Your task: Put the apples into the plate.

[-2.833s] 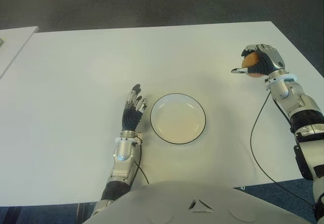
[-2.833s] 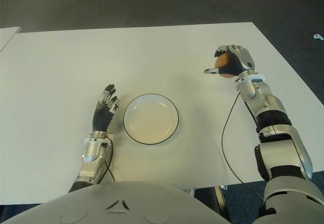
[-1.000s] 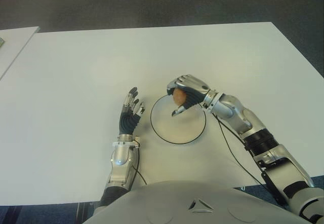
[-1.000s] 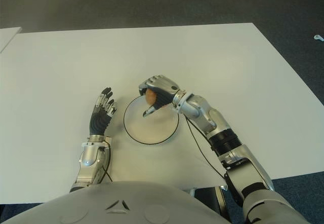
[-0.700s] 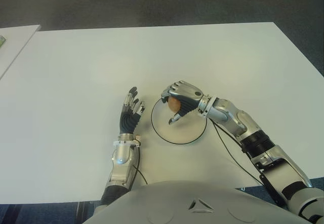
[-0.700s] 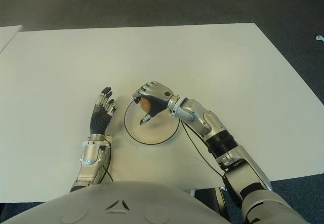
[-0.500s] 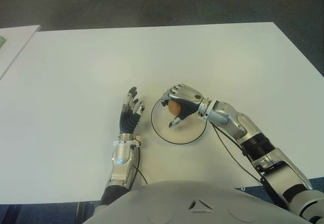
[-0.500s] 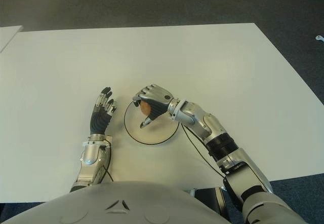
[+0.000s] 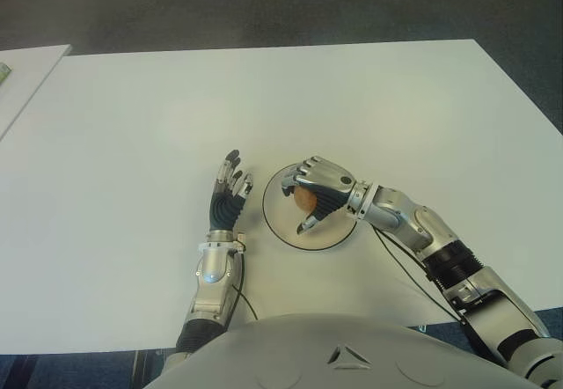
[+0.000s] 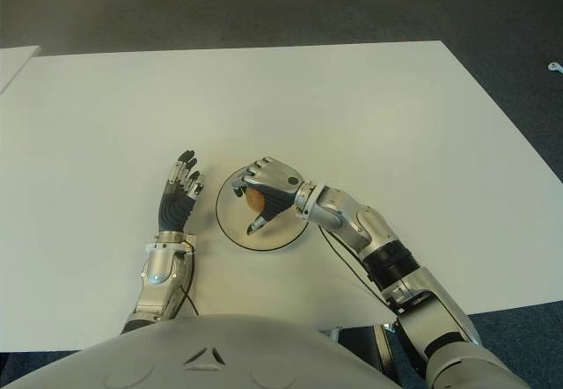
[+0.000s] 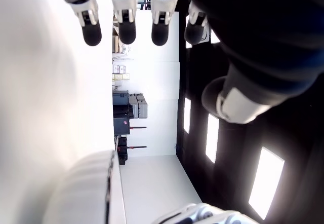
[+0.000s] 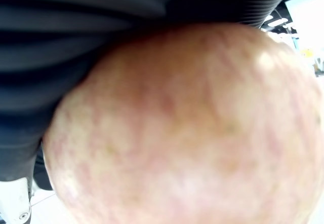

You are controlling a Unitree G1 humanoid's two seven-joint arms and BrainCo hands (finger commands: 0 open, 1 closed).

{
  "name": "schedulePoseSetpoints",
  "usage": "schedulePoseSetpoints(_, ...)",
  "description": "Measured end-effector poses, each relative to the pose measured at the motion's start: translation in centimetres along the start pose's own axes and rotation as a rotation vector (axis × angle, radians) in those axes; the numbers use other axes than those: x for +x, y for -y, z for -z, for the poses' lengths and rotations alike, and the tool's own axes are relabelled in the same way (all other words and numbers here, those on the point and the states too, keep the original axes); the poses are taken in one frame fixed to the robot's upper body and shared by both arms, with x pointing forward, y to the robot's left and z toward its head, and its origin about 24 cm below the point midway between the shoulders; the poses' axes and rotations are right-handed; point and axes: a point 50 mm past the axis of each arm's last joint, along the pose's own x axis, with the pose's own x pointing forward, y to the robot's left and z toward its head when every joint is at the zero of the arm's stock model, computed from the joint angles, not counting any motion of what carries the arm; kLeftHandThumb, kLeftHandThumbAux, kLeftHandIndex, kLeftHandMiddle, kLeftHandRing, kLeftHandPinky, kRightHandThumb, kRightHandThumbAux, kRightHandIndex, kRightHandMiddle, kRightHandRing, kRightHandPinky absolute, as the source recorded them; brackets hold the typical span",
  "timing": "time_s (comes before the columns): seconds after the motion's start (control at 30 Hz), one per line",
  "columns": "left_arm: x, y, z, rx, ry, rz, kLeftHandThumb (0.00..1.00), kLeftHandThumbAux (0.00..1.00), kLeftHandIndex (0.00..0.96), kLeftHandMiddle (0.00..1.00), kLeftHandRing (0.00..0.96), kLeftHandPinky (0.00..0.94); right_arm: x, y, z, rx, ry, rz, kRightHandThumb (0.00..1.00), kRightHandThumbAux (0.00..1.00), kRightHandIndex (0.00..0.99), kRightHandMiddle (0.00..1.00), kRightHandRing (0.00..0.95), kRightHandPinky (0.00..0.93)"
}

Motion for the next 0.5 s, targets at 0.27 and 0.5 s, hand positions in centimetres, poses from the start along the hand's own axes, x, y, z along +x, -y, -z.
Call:
schedulePoseSetpoints(0.27,0.13,0.06,0.04,0.001,0.000,0.005,0.000,0.573,0.000,0.000,0.000,0.000,-0.38,-0.36,0.11,-0.015,0.010,-0.009,0.702,0.720,0.439,0.846,0.837,0.781)
schedulePoseSetpoints(0.5,0.14,0.06,-0.03,0.001,0.006,0.006,0.000,0.566,0.000,0.001,0.000,0.000,-0.52,-0.81,0.26,-0.019,0.014,0.003,0.700,0.720,0.440,0.808,0.797,0.725)
